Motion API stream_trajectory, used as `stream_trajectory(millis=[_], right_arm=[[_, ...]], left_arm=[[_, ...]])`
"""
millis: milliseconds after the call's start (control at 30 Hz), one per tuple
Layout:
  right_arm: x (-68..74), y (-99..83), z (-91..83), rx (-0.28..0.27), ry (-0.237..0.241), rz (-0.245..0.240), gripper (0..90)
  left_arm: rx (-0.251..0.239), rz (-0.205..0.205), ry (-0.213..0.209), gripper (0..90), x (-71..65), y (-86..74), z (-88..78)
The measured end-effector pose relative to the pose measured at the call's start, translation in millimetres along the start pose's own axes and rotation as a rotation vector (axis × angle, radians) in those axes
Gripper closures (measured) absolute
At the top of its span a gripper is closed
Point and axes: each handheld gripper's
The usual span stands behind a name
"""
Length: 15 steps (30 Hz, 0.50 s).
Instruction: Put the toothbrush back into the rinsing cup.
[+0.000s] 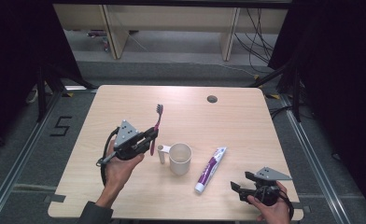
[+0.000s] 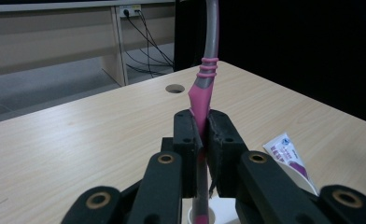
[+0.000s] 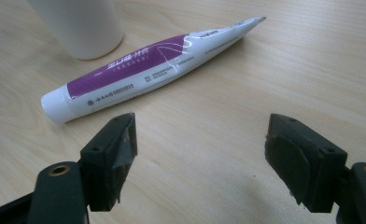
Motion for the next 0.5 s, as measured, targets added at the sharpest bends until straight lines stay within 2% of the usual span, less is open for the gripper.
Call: stream_trajectory(millis=[200,267,500], right_arm=[[0.4,-0.3,0.1,-0.004,-0.002,0.002,26.3],[1.4,-0.3,-0.1,0.005,0.001,0.022,26.3],[1.2,-0.3,-0.2,0.002,0.002,0.016,26.3]], left_arm=[[-0.037,0.0,0.005,82.3,-3.9,5.7,8.2],[-0.042,0.001,0.005,82.3,-4.5,5.9,11.1],[-0.05,-0.006,0.013,82.3,-4.9,2.3,21.3]])
Point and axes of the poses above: each handheld gripper's, and its own axes: z roughly forward along the jaws, y roughly out of its top, x roughly to its left, and after that the axes turned 11 degrees about -x, right-handed
